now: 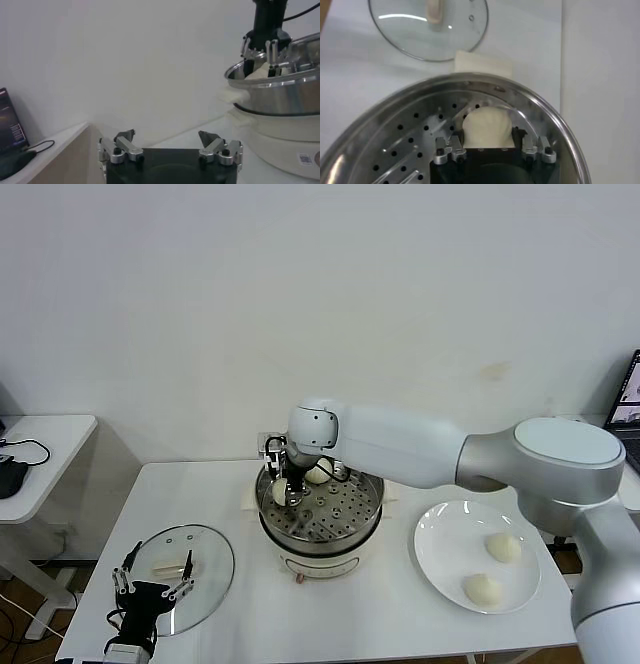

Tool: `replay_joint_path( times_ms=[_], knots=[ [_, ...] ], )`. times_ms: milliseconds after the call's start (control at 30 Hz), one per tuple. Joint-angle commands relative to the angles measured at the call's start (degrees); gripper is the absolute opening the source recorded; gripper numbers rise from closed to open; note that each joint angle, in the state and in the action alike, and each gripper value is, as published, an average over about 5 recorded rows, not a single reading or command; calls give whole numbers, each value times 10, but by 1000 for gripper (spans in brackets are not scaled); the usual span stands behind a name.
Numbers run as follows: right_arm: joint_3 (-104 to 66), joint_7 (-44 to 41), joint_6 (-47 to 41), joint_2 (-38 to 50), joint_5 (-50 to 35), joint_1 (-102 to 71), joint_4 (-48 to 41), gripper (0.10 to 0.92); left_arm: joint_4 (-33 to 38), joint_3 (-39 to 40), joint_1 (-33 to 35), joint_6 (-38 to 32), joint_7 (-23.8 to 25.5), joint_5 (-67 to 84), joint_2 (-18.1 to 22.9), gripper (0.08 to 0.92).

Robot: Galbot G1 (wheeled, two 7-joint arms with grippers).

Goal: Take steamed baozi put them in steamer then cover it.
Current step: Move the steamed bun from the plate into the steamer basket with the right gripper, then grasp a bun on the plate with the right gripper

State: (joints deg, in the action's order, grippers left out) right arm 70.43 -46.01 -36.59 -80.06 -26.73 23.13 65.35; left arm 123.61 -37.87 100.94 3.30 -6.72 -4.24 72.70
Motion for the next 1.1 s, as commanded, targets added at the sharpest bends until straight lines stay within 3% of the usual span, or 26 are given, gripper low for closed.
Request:
replay_joint_path(
  times_ms=[33,200,500,800,1100],
  knots=[
    [0,0,-1,-13,5,-7,-18,660,0,0,0,0,0,0,0,823],
    [-7,-6,2,-8,6,-1,-13,791,1,1,1,0,0,0,1,823],
    [-17,-67,23,79,12,75,70,823,9,2,1,2,1,0,-2,823],
    [1,-134,65,270,29,165,217,823,14,6,2,3,2,0,-10,823],
    [22,-164,119,517,107,157,363,823,18,10,7,2,2,0,-12,823]
  ],
)
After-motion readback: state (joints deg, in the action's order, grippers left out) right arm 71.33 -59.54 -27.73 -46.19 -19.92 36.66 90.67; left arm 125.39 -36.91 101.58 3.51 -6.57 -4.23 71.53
